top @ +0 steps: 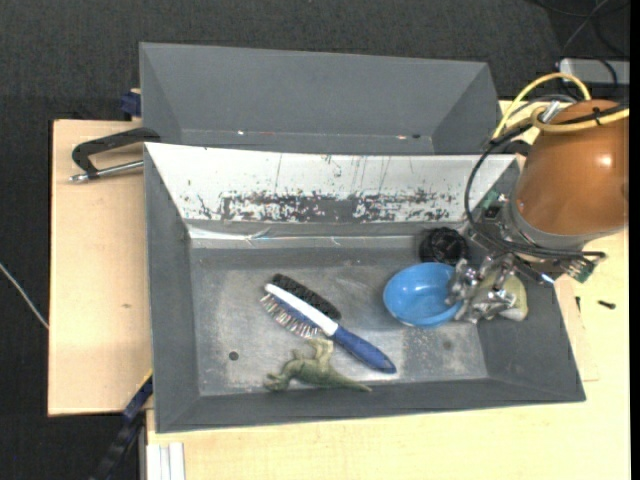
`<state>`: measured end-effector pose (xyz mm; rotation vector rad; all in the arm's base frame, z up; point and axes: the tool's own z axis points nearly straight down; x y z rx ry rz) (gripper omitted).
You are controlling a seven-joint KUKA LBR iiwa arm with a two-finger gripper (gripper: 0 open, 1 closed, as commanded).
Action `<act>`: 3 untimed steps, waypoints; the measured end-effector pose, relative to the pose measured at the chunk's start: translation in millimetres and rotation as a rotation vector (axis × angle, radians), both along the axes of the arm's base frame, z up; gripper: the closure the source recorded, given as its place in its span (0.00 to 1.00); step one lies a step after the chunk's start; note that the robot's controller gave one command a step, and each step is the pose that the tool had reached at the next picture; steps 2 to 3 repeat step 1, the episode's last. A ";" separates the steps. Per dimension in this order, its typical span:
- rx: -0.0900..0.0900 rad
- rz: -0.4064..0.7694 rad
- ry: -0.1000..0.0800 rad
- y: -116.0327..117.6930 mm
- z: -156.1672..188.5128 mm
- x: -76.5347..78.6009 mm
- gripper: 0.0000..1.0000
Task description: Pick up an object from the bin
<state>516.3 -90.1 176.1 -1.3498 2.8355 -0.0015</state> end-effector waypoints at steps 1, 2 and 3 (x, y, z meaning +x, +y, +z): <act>0.000 -0.017 -0.011 -1.9 66.8 0.3 1.00; 0.000 -0.017 -0.011 -1.9 66.8 0.3 1.00; 0.000 -0.017 -0.011 -1.9 66.8 0.3 1.00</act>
Offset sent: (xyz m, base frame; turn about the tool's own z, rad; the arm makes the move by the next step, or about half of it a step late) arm -0.0020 -0.0023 0.0620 0.0132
